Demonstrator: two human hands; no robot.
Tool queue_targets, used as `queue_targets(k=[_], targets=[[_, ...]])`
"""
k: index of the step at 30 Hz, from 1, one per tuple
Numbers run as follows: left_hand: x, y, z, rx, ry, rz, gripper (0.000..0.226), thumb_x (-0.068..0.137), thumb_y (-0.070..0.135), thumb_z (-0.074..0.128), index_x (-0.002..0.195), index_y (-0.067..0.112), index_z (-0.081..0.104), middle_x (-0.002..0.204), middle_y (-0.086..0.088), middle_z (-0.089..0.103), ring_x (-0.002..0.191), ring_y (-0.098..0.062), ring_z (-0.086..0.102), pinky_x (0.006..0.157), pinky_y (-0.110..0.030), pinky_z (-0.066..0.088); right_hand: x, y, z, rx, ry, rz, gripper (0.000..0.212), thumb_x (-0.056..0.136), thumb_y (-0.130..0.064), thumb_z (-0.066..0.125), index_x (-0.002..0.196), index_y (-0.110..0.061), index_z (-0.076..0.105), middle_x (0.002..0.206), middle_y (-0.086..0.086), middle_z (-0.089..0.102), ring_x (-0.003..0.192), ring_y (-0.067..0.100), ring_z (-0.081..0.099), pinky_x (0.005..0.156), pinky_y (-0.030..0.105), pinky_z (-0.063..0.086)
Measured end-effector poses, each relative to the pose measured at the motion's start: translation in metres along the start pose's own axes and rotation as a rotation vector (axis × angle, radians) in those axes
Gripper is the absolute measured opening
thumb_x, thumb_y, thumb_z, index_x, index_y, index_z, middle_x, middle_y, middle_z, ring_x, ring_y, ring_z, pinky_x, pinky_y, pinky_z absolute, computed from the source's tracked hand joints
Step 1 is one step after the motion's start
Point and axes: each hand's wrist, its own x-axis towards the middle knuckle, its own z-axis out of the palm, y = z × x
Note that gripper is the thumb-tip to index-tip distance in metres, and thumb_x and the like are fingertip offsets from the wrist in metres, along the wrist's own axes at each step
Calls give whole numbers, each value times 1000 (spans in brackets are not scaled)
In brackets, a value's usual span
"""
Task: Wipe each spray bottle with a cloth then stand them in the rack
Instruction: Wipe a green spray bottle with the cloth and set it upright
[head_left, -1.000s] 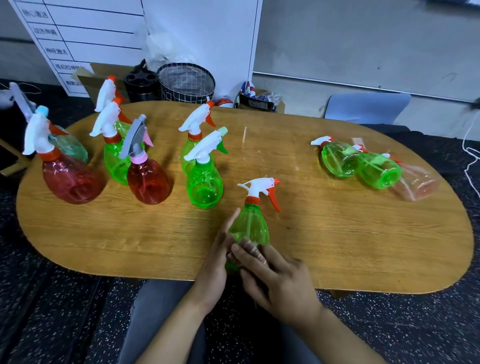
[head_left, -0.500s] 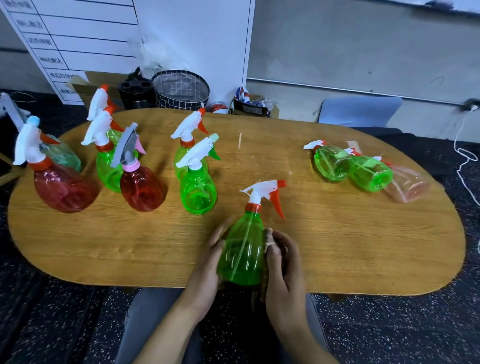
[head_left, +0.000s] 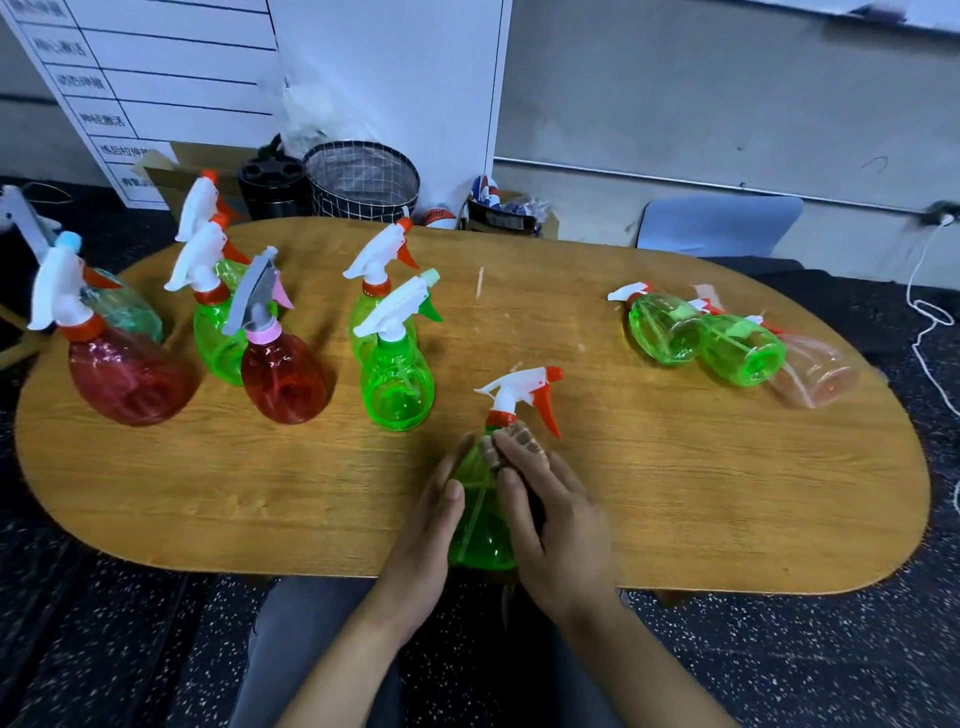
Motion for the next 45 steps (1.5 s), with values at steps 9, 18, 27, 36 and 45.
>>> queue_targets(k=[9,18,27,36,45], targets=[[4,6,4,-125,59,-21,73,90,77,56,155,43,49,152,21,58,142,-4,54,110,-21,49,-32,12,-13,-162,-156,-573,31,103,-30,64,133,-28,73,112,-3,71,83,12,68,66,28,58],[1,0,1,-125,26,-54,51,106,61,39,156,51,45,165,16,45,156,-11,38,127,-57,32,15,-3,-3,-189,-42,-145,43,107,-49,44,146,-38,59,133,-7,68,109,15,72,75,40,62],[2,1,3,-153,59,-58,62,102,65,28,156,44,48,157,21,54,147,-5,49,123,-37,37,-38,15,-13,-127,-238,-593,34,102,-29,66,136,-27,71,123,-3,72,90,14,72,76,26,60],[-2,-4,3,-112,41,-69,68,87,94,37,146,62,53,161,20,50,155,-7,38,130,-50,29,23,-7,-8,-206,-53,-115,41,104,-50,48,141,-38,64,132,-7,70,107,14,72,78,35,62],[-2,3,5,-136,7,-68,86,90,94,25,157,45,47,167,7,45,158,-19,35,132,-55,19,-24,2,-14,-259,-234,-500,38,102,-37,61,139,-35,66,115,-7,69,82,12,69,59,30,58]])
